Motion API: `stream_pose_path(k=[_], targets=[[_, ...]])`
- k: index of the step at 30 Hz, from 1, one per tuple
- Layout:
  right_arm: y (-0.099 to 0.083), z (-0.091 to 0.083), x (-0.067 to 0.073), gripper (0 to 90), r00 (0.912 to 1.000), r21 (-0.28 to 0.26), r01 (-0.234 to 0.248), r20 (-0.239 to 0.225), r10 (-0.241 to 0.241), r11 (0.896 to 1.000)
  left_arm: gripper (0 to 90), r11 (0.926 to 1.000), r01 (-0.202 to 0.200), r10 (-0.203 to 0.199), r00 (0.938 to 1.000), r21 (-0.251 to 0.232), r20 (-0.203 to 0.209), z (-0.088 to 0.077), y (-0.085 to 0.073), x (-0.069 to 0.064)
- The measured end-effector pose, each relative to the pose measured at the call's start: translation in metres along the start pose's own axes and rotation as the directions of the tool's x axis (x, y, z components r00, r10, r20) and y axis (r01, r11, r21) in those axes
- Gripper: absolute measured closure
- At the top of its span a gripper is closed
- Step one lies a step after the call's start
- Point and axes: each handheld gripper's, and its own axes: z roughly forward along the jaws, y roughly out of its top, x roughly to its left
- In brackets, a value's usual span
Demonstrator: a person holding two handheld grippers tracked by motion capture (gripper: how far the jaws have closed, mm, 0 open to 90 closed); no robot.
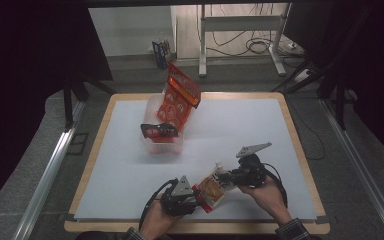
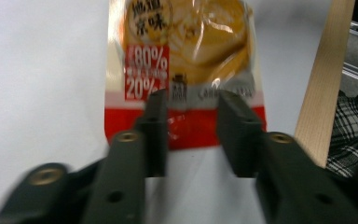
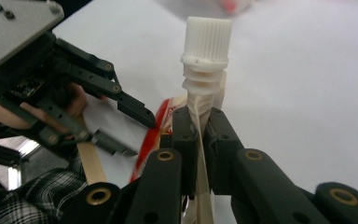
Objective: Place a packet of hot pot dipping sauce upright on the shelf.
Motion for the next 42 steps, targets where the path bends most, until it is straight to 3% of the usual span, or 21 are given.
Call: stream_pose_path(k=[4, 9, 13, 19, 31, 42], targets=[[0.010, -0.010, 0.000, 83.4, 0.9994, -0.022, 0.021, 0.029, -0.021, 1.000, 46.1, 0.9986, 0.032, -0.031, 0.9992, -0.042, 0.026, -0.008, 0.000, 0.003], [0.024, -0.018, 0.002, 83.7, 0.9959, -0.028, 0.063, 0.067, -0.061, 0.998, 29.3, 0.9960, 0.048, -0.047, 0.9988, -0.075, 0.016, -0.018, -0.001, 0.006], [0.035, -0.023, 0.003, 84.0, 0.9908, -0.032, 0.097, 0.097, -0.094, 0.995, 19.9, 0.9942, 0.071, -0.071, 0.9975, -0.080, 0.002, -0.025, -0.003, 0.010], [0.052, -0.026, 0.000, 85.3, 0.9839, -0.040, 0.126, 0.133, -0.120, 0.991, 8.3, 0.9940, 0.076, -0.077, 0.9968, -0.079, -0.019, -0.032, -0.005, 0.011], [0.078, -0.025, -0.010, 86.1, 0.9776, -0.055, 0.148, 0.159, -0.138, 0.987, 4.1, 0.9946, 0.075, -0.078, 0.9961, -0.071, -0.040, -0.041, -0.010, 0.013], [0.115, -0.016, -0.016, 86.2, 0.9766, -0.054, 0.186, 0.121, -0.178, 0.981, 2.3, 0.9918, 0.092, -0.097, 0.9934, -0.089, -0.060, -0.054, -0.020, 0.017]])
